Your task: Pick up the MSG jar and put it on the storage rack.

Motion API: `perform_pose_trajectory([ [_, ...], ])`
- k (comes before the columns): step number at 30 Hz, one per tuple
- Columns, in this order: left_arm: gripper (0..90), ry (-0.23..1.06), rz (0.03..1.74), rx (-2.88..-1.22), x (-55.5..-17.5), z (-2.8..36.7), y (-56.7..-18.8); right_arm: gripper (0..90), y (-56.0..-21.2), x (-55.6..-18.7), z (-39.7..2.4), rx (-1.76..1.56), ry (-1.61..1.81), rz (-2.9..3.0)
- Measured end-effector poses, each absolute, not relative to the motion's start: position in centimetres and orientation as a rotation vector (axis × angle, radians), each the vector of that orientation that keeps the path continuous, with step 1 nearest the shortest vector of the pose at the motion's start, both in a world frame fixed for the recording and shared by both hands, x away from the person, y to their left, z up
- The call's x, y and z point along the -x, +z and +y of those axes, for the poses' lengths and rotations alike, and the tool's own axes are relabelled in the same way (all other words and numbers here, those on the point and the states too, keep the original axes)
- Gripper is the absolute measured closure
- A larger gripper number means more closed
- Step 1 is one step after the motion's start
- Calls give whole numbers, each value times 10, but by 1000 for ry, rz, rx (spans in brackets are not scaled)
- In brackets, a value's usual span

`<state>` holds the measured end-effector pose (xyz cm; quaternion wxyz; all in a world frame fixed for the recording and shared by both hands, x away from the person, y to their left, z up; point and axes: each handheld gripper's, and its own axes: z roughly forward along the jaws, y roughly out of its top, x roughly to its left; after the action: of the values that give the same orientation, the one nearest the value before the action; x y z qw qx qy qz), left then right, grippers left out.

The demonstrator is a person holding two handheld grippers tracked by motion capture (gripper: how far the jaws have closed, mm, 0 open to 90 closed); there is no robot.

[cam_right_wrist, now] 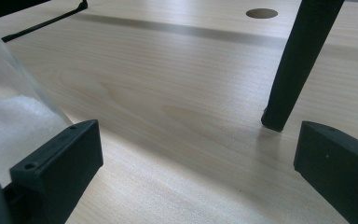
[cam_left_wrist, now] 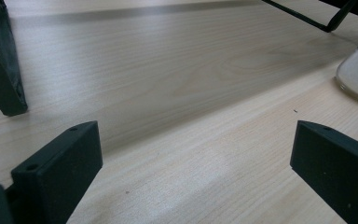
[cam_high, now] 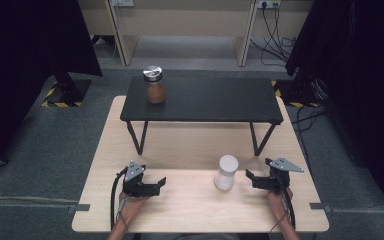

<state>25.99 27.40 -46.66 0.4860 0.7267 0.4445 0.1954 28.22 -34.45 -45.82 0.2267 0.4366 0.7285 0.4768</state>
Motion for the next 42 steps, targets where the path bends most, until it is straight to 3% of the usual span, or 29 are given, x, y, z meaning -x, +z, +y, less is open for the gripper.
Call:
perform_pose_trajectory([
  [23,13,472,1077,-1774,-261,274,-466,16,-460,-281,-350,-1178,1383,2042],
  [42,13,469,1077,-1781,-262,273,-465,16,-451,-262,-326,-1006,1435,2153],
])
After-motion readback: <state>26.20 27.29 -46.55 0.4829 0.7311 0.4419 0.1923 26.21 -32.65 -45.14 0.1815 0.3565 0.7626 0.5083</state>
